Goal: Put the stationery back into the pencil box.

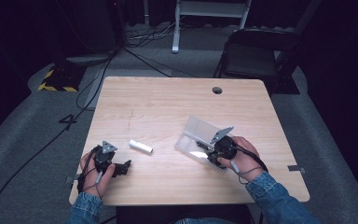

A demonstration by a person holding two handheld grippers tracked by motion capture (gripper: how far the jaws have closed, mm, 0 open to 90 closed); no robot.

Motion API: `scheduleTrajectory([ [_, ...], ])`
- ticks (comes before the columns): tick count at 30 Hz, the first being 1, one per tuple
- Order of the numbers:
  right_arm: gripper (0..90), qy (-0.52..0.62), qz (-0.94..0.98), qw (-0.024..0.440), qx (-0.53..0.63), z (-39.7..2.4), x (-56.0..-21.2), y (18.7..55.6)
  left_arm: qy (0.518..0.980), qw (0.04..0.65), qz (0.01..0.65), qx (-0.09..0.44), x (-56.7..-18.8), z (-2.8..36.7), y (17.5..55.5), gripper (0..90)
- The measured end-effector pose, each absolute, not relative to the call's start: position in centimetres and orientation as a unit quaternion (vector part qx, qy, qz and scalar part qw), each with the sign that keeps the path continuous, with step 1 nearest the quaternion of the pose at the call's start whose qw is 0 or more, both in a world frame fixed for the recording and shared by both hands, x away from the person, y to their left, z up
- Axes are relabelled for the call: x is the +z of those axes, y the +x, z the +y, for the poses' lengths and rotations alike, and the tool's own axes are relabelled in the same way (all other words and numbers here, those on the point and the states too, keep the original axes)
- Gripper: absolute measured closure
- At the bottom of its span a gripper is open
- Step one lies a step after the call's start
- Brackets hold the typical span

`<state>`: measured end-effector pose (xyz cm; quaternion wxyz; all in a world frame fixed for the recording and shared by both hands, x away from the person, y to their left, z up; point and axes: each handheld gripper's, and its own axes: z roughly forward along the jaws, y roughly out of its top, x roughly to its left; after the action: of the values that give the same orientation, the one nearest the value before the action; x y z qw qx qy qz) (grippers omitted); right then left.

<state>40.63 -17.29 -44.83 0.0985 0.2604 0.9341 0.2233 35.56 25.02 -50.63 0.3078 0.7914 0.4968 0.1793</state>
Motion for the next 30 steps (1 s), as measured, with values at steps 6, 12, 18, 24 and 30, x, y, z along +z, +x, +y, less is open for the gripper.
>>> scheduleTrajectory([
  [6,54.0,0.262,0.934,0.096,0.222,-17.38,-45.02,40.65,0.791,0.308,0.498,0.179,-50.64,25.01,35.55,0.0],
  [12,53.9,0.265,0.934,0.091,0.224,-17.39,-45.27,40.67,0.792,0.308,0.496,0.180,-50.63,25.03,35.56,0.1],
  [18,53.9,0.269,0.932,0.088,0.225,-17.36,-45.45,40.68,0.791,0.308,0.498,0.179,-50.63,25.01,35.55,0.1],
  [24,53.8,0.270,0.932,0.086,0.225,-17.37,-45.58,40.66,0.792,0.307,0.496,0.180,-50.63,25.03,35.56,0.0],
  [30,53.5,0.277,0.929,0.081,0.231,-17.40,-45.66,40.65,0.792,0.308,0.496,0.180,-50.63,25.03,35.56,0.0],
])
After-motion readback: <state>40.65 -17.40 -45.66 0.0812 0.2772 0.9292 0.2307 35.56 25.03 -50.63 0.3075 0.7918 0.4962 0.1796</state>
